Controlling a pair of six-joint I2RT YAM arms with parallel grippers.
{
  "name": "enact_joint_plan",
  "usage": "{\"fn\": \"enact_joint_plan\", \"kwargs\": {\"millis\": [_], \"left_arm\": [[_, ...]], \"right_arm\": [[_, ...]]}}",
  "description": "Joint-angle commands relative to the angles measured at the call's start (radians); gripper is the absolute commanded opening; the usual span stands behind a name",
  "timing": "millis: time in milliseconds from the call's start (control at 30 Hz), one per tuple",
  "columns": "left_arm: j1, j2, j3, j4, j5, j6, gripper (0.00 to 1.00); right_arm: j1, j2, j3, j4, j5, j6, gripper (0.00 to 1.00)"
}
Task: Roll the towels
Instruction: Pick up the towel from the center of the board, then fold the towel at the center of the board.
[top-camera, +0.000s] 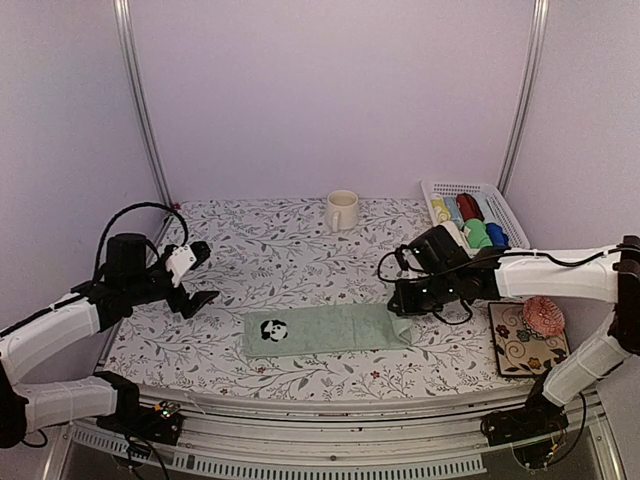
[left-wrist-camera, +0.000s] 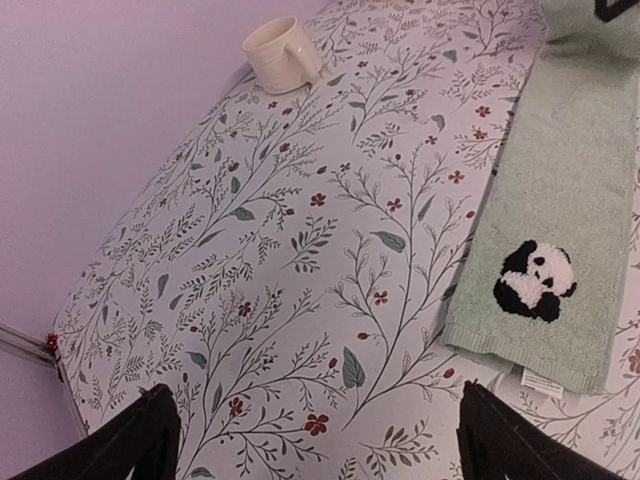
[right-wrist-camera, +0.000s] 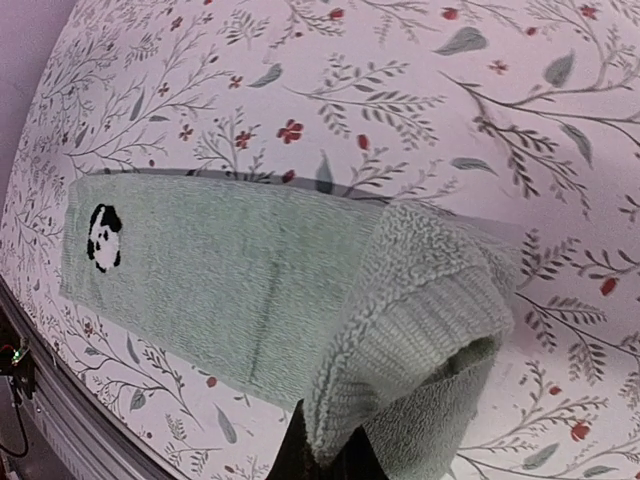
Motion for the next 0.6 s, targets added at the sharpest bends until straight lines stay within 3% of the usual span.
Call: {"fn": "enact_joint_plan", "kwargs": {"millis": [0, 333, 567], "left_arm": [[-0.009, 0.021, -0.007, 0.013, -0.022, -0.010, 0.97], [-0.003, 0.032, -0.012, 0.054, -0.111, -0.034, 0.97], [0.018, 0.052, -0.008, 0.078, -0.151, -0.049, 0.97]], "right_arm": [[0.094, 0.145, 0.159, 0.089, -0.047, -0.009, 0.02], [0.204, 0.459, 0.475, 0.117, -0.115, -0.026, 0.02], [0.236, 0.576, 0.577, 0.157, -0.158, -0.024, 0.02]]}}
